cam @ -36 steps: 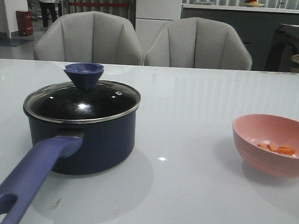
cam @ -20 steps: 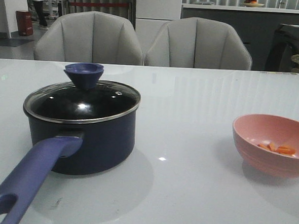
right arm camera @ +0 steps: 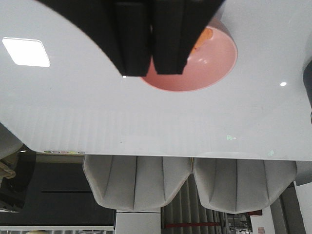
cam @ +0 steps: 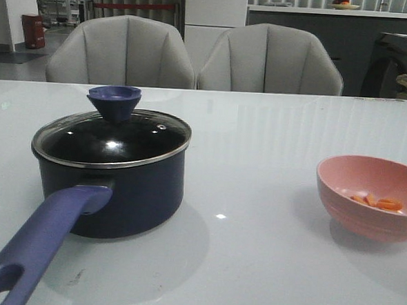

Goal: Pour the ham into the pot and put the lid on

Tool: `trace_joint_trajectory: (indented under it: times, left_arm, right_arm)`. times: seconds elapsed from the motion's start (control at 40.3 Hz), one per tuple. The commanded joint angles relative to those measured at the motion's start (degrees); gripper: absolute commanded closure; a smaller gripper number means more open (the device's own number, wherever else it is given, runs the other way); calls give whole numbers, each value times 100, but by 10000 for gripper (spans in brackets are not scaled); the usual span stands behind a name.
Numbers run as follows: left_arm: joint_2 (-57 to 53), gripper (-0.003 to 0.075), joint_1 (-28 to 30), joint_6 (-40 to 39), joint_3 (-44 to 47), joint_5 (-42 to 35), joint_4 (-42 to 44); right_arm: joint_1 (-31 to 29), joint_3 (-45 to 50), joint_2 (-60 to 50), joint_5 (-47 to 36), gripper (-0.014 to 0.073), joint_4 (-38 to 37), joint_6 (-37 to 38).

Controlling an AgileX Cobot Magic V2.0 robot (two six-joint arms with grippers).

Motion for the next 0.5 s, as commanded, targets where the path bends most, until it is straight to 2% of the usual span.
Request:
trace_joint_trajectory:
  times: [0.0, 0.074, 0.149, 0.471]
  left_arm:
    - [-111, 606, 19, -54, 176, -1012, -4]
    - [-111, 606, 19, -54, 109, -1412, -4]
    - [-88, 606, 19, -54, -91, -1300, 25]
    - [1341, 606, 19, -54, -1840, 578, 180]
  right_arm:
    - [-32, 62, -113, -479, 453, -42, -17]
    - [-32, 62, -113, -479, 453, -42, -17]
    - [-32, 62, -113, -479, 453, -42, -17]
    - [-32, 62, -113, -479, 453, -42, -17]
